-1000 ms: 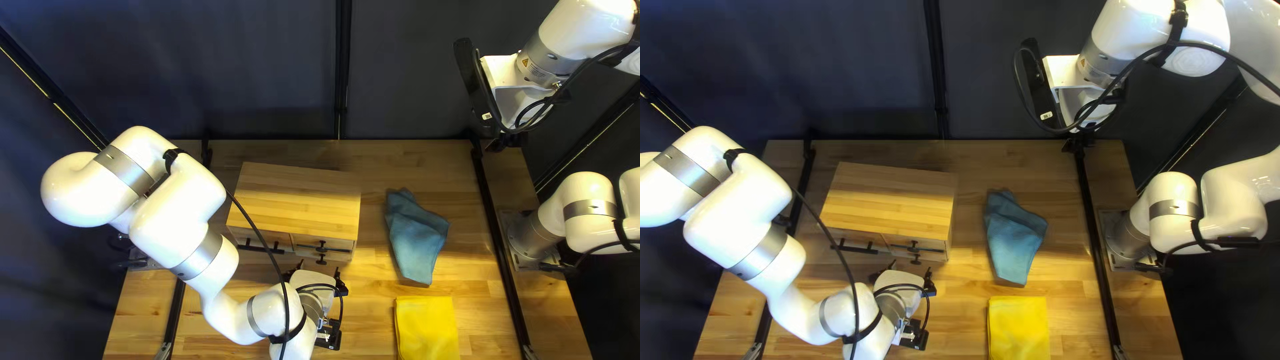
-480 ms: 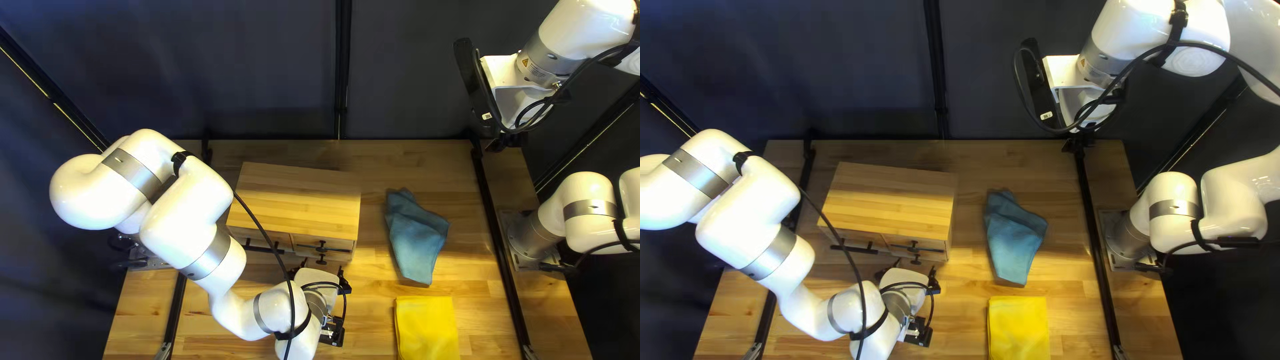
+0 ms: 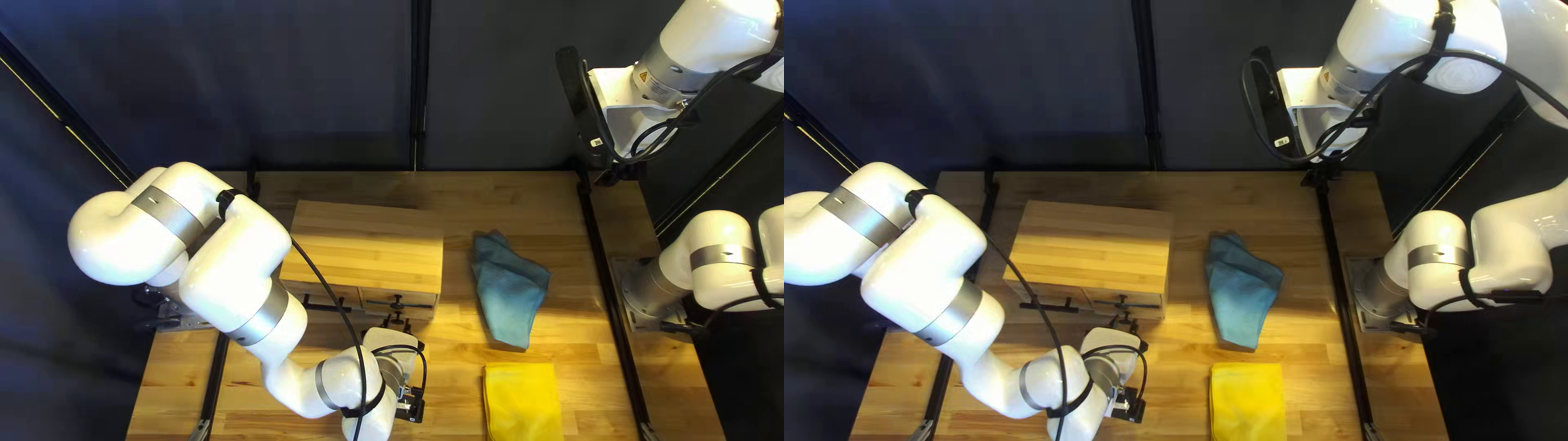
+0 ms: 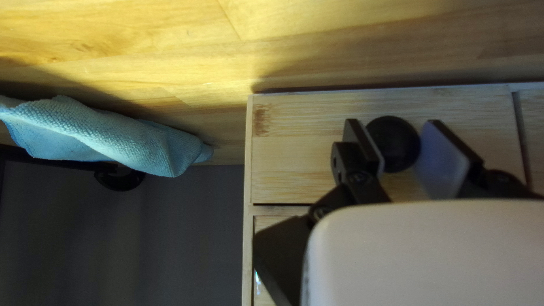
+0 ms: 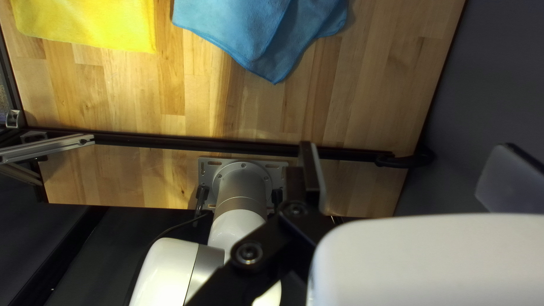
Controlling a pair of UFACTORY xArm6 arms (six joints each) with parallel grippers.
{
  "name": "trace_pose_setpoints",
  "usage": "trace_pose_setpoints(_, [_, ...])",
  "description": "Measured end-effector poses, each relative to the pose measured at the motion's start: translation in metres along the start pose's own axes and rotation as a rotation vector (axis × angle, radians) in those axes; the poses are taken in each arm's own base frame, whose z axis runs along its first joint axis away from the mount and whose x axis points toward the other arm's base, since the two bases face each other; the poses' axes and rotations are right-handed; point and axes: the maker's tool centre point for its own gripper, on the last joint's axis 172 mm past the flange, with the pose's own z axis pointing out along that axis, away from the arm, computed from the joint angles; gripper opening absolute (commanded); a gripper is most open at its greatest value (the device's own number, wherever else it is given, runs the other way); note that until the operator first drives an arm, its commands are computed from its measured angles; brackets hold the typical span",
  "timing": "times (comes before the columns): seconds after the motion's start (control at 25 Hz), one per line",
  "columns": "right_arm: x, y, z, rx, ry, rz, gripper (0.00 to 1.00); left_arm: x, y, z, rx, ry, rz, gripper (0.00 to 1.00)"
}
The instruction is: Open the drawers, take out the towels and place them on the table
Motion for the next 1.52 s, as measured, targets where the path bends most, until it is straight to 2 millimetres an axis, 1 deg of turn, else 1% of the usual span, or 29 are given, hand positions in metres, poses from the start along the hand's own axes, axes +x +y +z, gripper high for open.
trace_pose_setpoints(0.16, [0.0,0.0,0.0,0.0,0.0,0.0,1.0,0.005,0.001,-0.012,0.003,-0.005,0.004,0.0])
trace_pose_setpoints(0.52, [0.0,0.0,0.0,0.0,0.0,0.0,1.0,0.02,0.006,-0.05,0.013,-0.014,0.019,0.0])
trace_pose_setpoints(0.56, [0.0,0.0,0.0,0.0,0.0,0.0,1.0,0.021,0.007,-0.053,0.014,-0.014,0.021,0.25])
trace_pose_setpoints(0.6, [0.0,0.0,0.0,0.0,0.0,0.0,1.0,0.022,0.007,-0.055,0.015,-0.014,0.022,1.0])
trace_pose_setpoints(0.72, [0.0,0.0,0.0,0.0,0.0,0.0,1.0,0.022,0.008,-0.058,0.017,-0.008,0.02,1.0])
trace_pose_setpoints(0.88, [0.0,0.0,0.0,0.0,0.0,0.0,1.0,0.017,0.005,-0.056,0.02,0.016,0.004,1.0])
trace_pose_setpoints(1.12, [0.0,0.0,0.0,0.0,0.0,0.0,1.0,0.011,-0.002,-0.056,0.049,0.091,-0.029,1.0])
trace_pose_setpoints(1.36, [0.0,0.0,0.0,0.0,0.0,0.0,1.0,0.007,-0.001,-0.057,0.062,0.178,-0.063,1.0])
trace_pose_setpoints(1.52, [0.0,0.0,0.0,0.0,0.0,0.0,1.0,0.007,0.0,-0.054,0.06,0.242,-0.079,1.0])
